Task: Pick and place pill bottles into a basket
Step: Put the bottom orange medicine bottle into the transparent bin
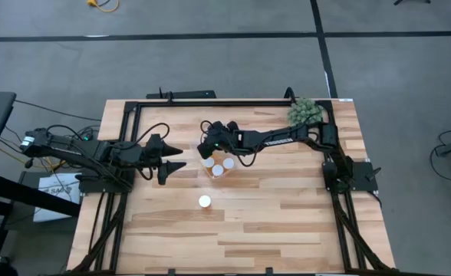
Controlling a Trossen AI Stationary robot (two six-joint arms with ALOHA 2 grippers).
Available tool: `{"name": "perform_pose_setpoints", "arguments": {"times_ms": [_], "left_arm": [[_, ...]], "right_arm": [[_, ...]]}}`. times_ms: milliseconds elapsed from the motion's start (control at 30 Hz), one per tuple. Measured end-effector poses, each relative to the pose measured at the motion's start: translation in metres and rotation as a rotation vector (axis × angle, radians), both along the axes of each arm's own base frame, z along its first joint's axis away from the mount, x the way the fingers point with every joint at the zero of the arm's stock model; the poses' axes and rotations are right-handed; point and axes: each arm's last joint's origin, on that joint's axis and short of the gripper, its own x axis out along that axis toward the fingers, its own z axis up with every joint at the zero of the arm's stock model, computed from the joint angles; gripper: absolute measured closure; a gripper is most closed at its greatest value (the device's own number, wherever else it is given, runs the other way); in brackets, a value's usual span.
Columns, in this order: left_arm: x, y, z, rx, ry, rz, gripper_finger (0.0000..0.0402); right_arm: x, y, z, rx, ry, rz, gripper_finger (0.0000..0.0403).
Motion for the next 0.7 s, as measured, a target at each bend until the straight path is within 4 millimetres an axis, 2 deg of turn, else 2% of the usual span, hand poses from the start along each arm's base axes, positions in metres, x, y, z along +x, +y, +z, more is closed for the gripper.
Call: {"name": "perform_pose_setpoints", "arguments": {"times_ms": [700], "left_arm": [[0.0000,-0.0004,-0.0001,-0.011,0.000,-0.010,0.0136]], "right_arm": [[-0.0012,0.0006,-0.0016,0.008,0.026,0.018,0.0194]]}}
